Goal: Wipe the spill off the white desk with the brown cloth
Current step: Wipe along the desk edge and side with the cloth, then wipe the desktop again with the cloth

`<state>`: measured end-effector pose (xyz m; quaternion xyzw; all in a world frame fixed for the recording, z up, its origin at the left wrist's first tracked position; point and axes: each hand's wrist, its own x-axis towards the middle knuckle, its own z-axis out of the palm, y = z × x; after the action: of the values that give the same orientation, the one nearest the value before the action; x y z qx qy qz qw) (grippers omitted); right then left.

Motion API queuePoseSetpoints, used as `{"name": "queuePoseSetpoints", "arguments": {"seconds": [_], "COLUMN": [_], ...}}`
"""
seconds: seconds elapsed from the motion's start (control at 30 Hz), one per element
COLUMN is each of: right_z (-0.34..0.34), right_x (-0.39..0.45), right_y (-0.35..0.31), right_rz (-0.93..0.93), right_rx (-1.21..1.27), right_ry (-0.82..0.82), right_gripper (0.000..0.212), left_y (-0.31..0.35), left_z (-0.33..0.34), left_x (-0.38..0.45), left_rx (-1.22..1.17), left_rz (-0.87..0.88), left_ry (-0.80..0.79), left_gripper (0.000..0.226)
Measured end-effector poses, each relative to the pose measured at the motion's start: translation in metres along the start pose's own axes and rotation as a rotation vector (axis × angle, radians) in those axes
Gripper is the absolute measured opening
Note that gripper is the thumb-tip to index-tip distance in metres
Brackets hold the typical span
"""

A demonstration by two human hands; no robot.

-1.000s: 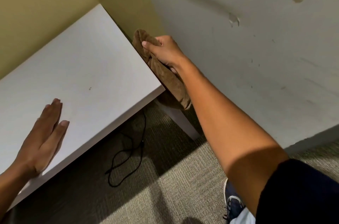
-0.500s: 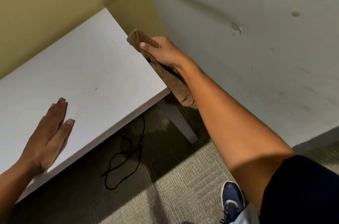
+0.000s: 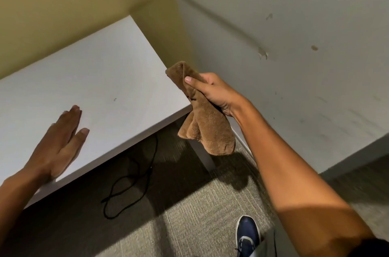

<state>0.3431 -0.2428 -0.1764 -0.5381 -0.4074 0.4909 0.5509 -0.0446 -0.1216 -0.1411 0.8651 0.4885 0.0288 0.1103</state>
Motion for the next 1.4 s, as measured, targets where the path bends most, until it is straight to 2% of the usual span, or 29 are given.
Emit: {"name": "queuePoseSetpoints", "arguments": {"seconds": [0.13,0.23,0.3,0.33,0.43,0.5,0.57,0.63,0.67,0.7,0.8,0.83,0.9,1.0,1.1,1.27,1.4], "right_z": [0.002,0.004,0.012,0.019,0.026,0.028,0.031,0.042,0.052,0.064,0.098,0.108,0.126,0.144,0.166,0.217,0.226], "right_x": [-0.026,-0.045,-0.055,-0.057,-0.052,-0.041,-0.029,-0.018,-0.013,-0.007,0.007,0.010,0.013,0.015,0.010,-0.009,-0.020], "right_y": [-0.014,-0.031,-0.045,-0.055,-0.087,-0.111,-0.130,-0.137,-0.136,-0.128,-0.082,-0.068,-0.058,-0.058,-0.060,-0.055,-0.048], "right_rz": [-0.018,-0.022,-0.026,-0.029,-0.100,-0.214,-0.348,-0.460,-0.494,-0.488,-0.312,-0.292,-0.262,-0.236,-0.281,-0.344,-0.389], "right_rx": [-0.072,-0.122,-0.070,0.013,0.352,0.412,0.289,-0.041,-0.250,-0.446,-1.195,-1.362,-1.372,-1.332,-1.334,-1.372,-1.470], "right_ry": [-0.019,-0.053,-0.032,0.010,0.276,0.403,0.487,0.524,0.493,0.392,-0.108,-0.201,-0.256,-0.238,-0.259,-0.409,-0.399], "right_gripper": [0.024,0.038,0.036,0.036,0.026,0.023,0.026,0.029,0.031,0.031,0.039,0.044,0.049,0.051,0.050,0.050,0.053], "left_y": [-0.001,-0.004,-0.005,-0.006,-0.003,-0.005,-0.005,-0.003,-0.002,-0.002,-0.002,-0.002,-0.004,-0.007,-0.007,-0.011,-0.010], "left_z": [0.002,0.002,0.003,0.002,0.005,0.004,0.004,0.003,0.002,0.002,0.002,0.003,0.004,0.005,0.006,0.006,0.004], "left_x": [0.000,0.000,0.002,0.001,0.003,0.002,0.001,0.000,-0.001,-0.002,-0.003,-0.002,0.000,0.002,0.002,0.001,-0.004], "left_rx": [0.037,0.057,0.051,0.043,0.033,0.025,0.009,-0.022,-0.042,-0.061,-0.075,-0.064,-0.053,-0.067,-0.129,-0.319,-0.332], "left_rz": [0.000,-0.002,0.003,0.001,0.007,0.002,0.007,0.015,0.017,0.019,0.024,0.026,0.029,0.044,0.046,0.007,0.033], "left_ry": [0.007,0.015,0.026,0.036,0.045,0.052,0.068,0.086,0.099,0.112,0.131,0.134,0.131,0.114,0.132,0.238,0.258], "left_gripper": [0.078,0.079,0.082,0.082,0.081,0.079,0.075,0.073,0.072,0.071,0.070,0.069,0.069,0.070,0.068,0.063,0.052]}}
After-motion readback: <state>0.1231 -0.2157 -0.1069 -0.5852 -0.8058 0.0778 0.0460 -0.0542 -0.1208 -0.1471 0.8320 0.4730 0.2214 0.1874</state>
